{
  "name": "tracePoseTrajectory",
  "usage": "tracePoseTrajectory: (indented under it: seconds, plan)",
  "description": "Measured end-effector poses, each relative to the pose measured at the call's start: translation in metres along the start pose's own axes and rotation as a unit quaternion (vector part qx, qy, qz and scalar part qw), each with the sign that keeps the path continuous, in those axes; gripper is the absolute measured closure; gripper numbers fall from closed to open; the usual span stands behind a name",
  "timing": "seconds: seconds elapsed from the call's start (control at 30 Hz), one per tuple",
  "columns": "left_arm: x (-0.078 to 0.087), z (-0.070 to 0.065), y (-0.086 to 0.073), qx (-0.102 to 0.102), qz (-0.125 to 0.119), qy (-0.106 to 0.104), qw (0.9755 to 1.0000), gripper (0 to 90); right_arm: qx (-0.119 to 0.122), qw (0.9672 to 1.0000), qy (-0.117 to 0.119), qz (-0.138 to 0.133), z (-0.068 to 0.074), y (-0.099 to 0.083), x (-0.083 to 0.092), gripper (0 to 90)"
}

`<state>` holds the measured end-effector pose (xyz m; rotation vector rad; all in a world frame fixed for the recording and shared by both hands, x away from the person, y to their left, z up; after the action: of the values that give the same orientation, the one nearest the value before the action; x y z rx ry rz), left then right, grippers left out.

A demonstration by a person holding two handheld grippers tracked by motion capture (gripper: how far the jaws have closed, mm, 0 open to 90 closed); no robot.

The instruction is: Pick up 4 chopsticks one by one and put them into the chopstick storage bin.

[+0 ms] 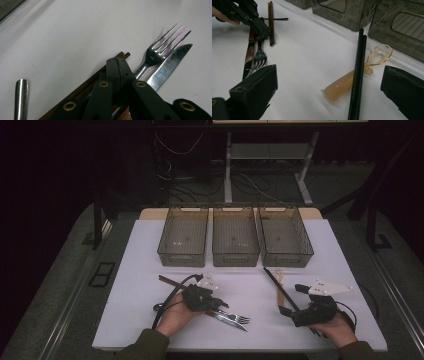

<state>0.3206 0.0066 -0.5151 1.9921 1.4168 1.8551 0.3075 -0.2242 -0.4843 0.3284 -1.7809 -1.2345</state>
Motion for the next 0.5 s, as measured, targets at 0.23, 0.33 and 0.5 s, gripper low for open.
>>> tracePoseTrajectory:
  seconds: [0.23, 0.33, 0.5]
  plan:
    - [-0.0039, 0.0007, 0.0019, -0.009, 0.003, 0.004, 0.9999, 88.9, -0.002, 1.0000, -0.002, 0.001, -0.0011, -0.0003, 0.0000, 1.0]
    - [-0.0046, 0.0012, 0.0025, -0.013, 0.007, 0.004, 0.9999, 88.9, -0.003, 1.0000, -0.002, 0.001, -0.0007, -0.0003, -0.0003, 1.0]
    - [-0.0062, 0.0011, 0.0042, -0.006, 0.003, 0.006, 1.0000, 88.9, -0.003, 1.0000, -0.002, 0.001, -0.0009, -0.0003, -0.0002, 1.0]
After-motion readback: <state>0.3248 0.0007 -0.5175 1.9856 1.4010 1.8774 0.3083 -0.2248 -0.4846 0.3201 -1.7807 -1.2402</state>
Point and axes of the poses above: each handheld gripper's, and its own axes: x roughly backward along the jaws, y roughly out of its top, z roughly to its left, the point moved 10 cm from there along -x, roughly forward along the jaws, and after that the axes turned 14 degrees about x, right-handed, at the moved point
